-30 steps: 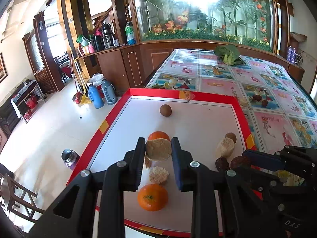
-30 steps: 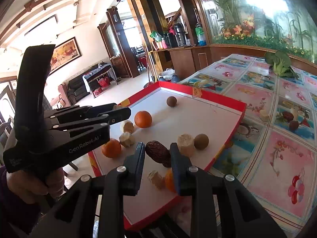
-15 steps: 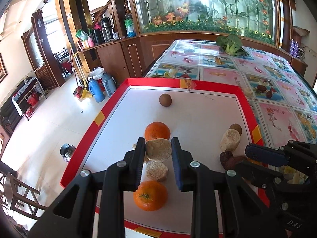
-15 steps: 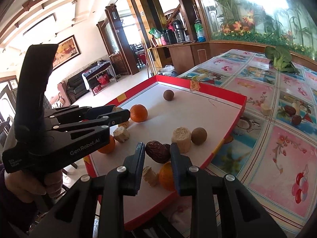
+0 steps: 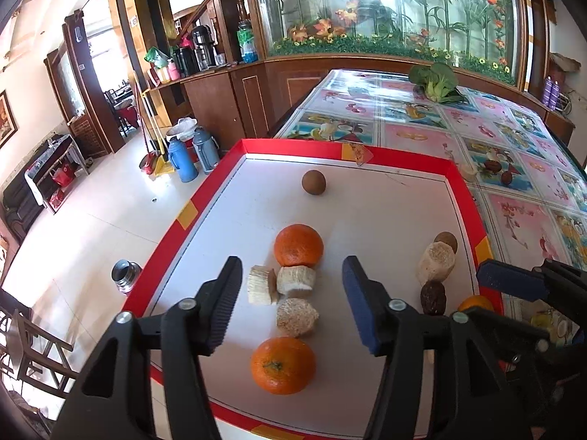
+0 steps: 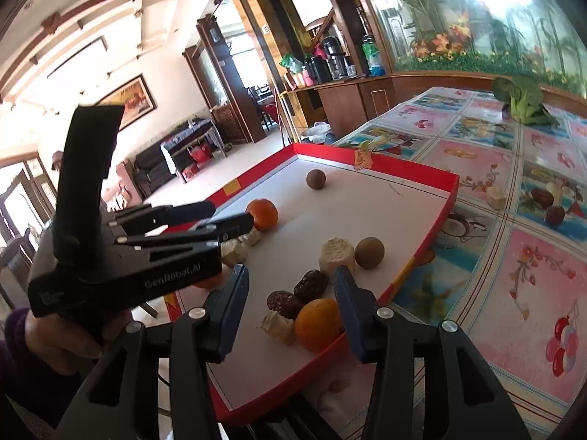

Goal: Organize fruits
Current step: 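Open both tools to drop the cookie and date into the tray, then withdraw both open tools from the tray toward the remaining dates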

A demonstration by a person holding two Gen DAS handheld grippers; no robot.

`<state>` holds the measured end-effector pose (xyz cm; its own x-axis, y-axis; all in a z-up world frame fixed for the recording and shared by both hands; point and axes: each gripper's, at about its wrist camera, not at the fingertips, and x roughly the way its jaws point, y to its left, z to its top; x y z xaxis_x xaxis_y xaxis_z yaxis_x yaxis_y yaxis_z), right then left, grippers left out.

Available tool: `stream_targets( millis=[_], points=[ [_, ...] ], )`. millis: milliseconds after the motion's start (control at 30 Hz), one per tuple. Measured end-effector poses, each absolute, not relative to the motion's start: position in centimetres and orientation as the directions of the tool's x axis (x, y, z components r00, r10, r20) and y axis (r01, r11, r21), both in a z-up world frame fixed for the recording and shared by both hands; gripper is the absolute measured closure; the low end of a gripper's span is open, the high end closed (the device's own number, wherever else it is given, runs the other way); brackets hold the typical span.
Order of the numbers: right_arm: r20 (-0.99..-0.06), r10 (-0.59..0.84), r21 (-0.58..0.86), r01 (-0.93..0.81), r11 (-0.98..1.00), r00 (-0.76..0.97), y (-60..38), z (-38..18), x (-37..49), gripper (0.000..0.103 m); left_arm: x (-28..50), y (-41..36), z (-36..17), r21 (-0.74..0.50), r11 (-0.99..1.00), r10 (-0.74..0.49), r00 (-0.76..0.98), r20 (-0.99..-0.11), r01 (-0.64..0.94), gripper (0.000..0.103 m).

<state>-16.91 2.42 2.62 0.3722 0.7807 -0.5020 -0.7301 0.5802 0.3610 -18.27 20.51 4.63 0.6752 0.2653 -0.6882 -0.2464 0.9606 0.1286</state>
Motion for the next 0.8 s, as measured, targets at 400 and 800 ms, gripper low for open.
stream_targets(
  millis=[400, 800],
  points=[
    [-0.461, 0.807, 0.403, -0.723, 0.561, 0.37, 1.5, 2.8, -16.7, 0.051, -18.1, 20.1, 4.6, 0.132, 0.96, 0.269, 0.67, -0.692, -0.248, 0.034],
    [-0.438, 0.816, 0.423, -0.715, 0.556, 0.376, 0.6, 2.8, -16.7, 0.05, -18.1, 19.7, 4.6, 0.137, 0.96, 0.269, 0.67, -0.692, -0.244, 0.031]
  ],
)
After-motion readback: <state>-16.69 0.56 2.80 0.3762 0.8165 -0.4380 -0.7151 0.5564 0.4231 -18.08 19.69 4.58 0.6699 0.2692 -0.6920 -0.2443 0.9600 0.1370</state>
